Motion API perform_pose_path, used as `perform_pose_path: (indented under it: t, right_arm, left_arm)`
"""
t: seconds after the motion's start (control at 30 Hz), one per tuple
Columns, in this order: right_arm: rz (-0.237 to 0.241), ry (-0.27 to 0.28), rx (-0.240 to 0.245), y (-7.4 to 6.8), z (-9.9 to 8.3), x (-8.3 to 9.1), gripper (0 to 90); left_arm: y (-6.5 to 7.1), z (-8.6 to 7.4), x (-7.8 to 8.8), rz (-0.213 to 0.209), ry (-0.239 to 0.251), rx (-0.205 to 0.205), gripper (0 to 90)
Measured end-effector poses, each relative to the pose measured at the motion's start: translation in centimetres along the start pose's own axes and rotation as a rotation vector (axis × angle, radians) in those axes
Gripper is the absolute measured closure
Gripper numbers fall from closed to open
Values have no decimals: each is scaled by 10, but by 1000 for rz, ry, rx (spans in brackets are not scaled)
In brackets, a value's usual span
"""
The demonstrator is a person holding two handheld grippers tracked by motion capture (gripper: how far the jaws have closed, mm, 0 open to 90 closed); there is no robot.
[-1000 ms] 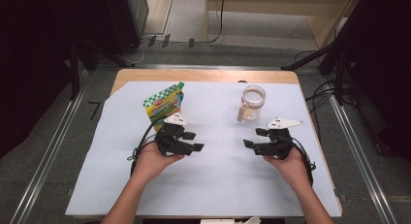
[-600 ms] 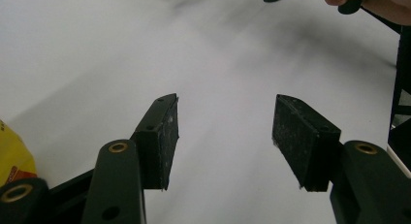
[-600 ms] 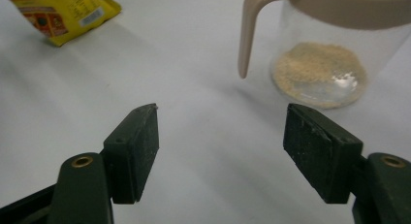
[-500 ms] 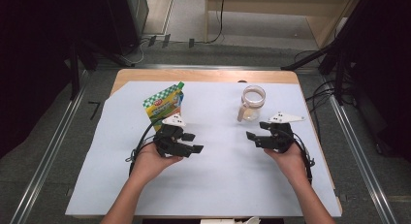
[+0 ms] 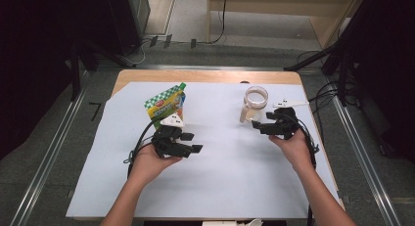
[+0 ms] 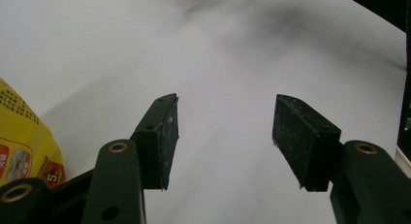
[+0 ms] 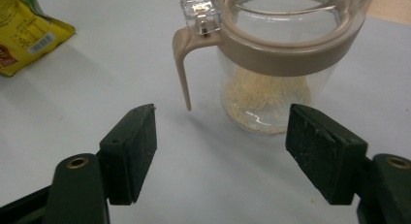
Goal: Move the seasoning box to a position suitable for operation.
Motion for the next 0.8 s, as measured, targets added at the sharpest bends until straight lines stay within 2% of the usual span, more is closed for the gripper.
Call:
perform_pose_path:
  t: [0.1, 0.2, 0.3, 0.43, 0.63, 0.67, 0.8]
  right_arm:
    - [-15, -7, 6, 4, 2, -5, 247]
    - [-26, -7, -8, 11, 0, -12, 224]
    - [-47, 7, -6, 16, -1, -21, 196]
    - [-53, 58, -7, 20, -1, -34, 164]
    - [-56, 90, -37, 26, 0, -44, 139]
    - [-52, 102, -55, 29, 2, -48, 140]
    - [-65, 125, -55, 30, 6, -56, 116]
  left_arm:
    - [0, 0, 0, 2, -4, -8, 430]
    - [1, 0, 0, 2, 2, -7, 430]
    - [1, 0, 0, 2, 2, -6, 430]
    - [1, 0, -1, -2, 0, -9, 430]
    - [1, -1, -3, -6, -7, -8, 430]
    - [1, -1, -3, -6, -8, -11, 430]
    - [2, -1, -4, -10, -6, -11, 429]
Point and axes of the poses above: each handheld gripper's, and its own axes: x roughly backward along the jaws, z roughly out of its top, y roughly to its right, the point moved 2 cm from there along -x, roughly forward along the jaws, and after that the axes turned 4 degrees about y, right-handed, at the moved point
